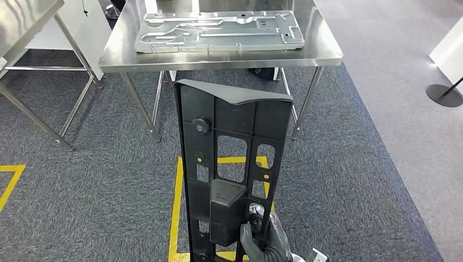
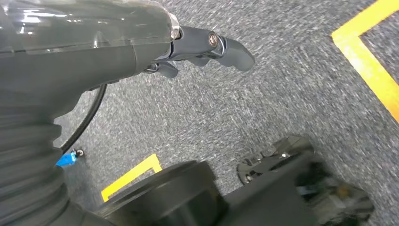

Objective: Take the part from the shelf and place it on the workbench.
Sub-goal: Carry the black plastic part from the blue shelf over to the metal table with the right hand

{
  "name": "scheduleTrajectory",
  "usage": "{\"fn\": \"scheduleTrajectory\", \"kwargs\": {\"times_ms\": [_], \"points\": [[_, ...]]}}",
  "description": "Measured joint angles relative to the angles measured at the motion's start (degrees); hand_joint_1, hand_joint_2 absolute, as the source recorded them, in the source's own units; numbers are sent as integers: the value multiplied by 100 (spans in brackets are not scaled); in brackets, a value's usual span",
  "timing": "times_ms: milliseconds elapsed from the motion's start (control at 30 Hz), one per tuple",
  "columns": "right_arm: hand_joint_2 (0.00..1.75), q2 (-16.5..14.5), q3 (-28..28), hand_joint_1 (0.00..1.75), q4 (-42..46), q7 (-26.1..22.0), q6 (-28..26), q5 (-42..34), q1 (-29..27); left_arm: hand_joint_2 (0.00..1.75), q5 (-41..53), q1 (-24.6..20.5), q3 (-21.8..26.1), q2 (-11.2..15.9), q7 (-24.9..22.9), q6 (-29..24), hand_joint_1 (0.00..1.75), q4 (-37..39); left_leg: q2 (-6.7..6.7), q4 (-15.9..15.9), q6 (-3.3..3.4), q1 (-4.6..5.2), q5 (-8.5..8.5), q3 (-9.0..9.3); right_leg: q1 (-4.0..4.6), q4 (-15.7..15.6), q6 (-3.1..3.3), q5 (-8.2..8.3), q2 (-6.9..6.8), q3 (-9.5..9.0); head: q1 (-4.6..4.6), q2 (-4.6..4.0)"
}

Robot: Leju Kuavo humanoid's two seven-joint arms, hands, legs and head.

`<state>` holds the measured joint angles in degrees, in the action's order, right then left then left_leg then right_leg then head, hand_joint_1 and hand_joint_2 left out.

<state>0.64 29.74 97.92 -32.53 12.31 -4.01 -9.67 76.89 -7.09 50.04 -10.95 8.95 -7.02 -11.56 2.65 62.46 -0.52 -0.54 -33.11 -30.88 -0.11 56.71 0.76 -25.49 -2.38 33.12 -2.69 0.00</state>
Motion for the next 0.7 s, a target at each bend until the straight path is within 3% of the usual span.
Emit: {"fn": "scheduleTrajectory", "kwargs": {"times_ms": [67, 100, 133, 167, 233, 300, 400, 467, 567, 600, 633, 667, 700], "points": [[175, -5, 1, 175, 3, -5, -9, 3, 2, 175, -10, 3, 3, 2, 16, 0, 0, 0, -179, 763, -31, -8, -331, -383, -1, -3, 32, -9, 71, -8, 0, 0], [175, -7, 1, 175, 3, -8, -14, 3, 0, 175, -14, -5, 5, 3, 24, -2, 0, 0, -204, 1028, -43, -10, -386, -533, 1, 3, 36, -17, 109, -13, 0, 0], [175, -7, 1, 175, 2, -14, -17, 3, -2, 175, -14, -14, 6, 5, 32, -3, 0, 0, -211, 1093, -50, -12, -324, -591, 1, 13, 35, -27, 146, -21, 0, 0], [175, -7, 1, 175, 2, -20, -21, 3, -2, 175, -11, -20, 6, 7, 30, -5, 0, 0, -210, 913, -51, -16, -142, -531, -1, 26, 27, -42, 184, -36, 0, 0], [175, -7, 1, 175, 2, -30, -27, 3, -2, 175, -11, -6, 6, 15, 14, -7, 0, 0, -212, 179, -35, -19, 293, -229, 0, 61, -9, -83, 250, -70, 0, 0], [175, -7, 2, 175, 2, -36, -34, 3, -2, 175, -10, 8, 6, 21, -7, -6, 0, 0, -218, -337, 23, -13, 467, -26, 18, 105, -66, -113, 290, -59, 0, 0], [175, -7, 3, 175, 4, -44, -38, 5, -2, 175, -5, 8, 5, 20, -12, -4, 0, 0, -226, -441, 144, 1, 448, -6, 21, 122, -165, -131, 294, -26, 0, 1], [175, -7, 3, 175, 13, -52, -39, 7, 0, 175, -3, 6, 3, 14, -12, -4, 0, 0, -226, -473, 214, -13, 444, 27, 2, 316, -233, -239, 283, 59, 1, 0], [175, -5, 3, 175, 20, -61, -42, 7, -10, 175, -2, 12, 3, 12, -12, -4, 0, 0, -215, -486, 264, -17, 399, 80, -36, 1359, -312, -654, 271, 625, 1, 0], [175, -4, 3, 175, 19, -60, -42, 7, -16, 175, -2, 16, 3, 13, -12, -4, 0, 0, -214, -486, 264, -15, 376, 106, -47, 1664, -325, -710, 271, 819, 0, 0], [175, -3, 3, 175, 19, -60, -42, 7, -20, 175, -2, 19, 4, 13, -12, -4, 0, 0, -218, -485, 261, -14, 347, 143, -55, 1783, -328, -657, 270, 924, 0, 0], [175, -3, 3, 175, 19, -60, -42, 7, -20, 175, -3, 22, 4, 13, -12, -4, 0, 0, -222, -485, 254, -14, 313, 195, -61, 1673, -322, -491, 270, 914, 0, 0], [175, -3, 3, 175, 20, -60, -40, 7, -18, 175, -3, 25, 4, 12, -12, -4, 0, 0, -227, -486, 243, -15, 271, 261, -64, 1342, -306, -237, 269, 792, 0, 0]]}}
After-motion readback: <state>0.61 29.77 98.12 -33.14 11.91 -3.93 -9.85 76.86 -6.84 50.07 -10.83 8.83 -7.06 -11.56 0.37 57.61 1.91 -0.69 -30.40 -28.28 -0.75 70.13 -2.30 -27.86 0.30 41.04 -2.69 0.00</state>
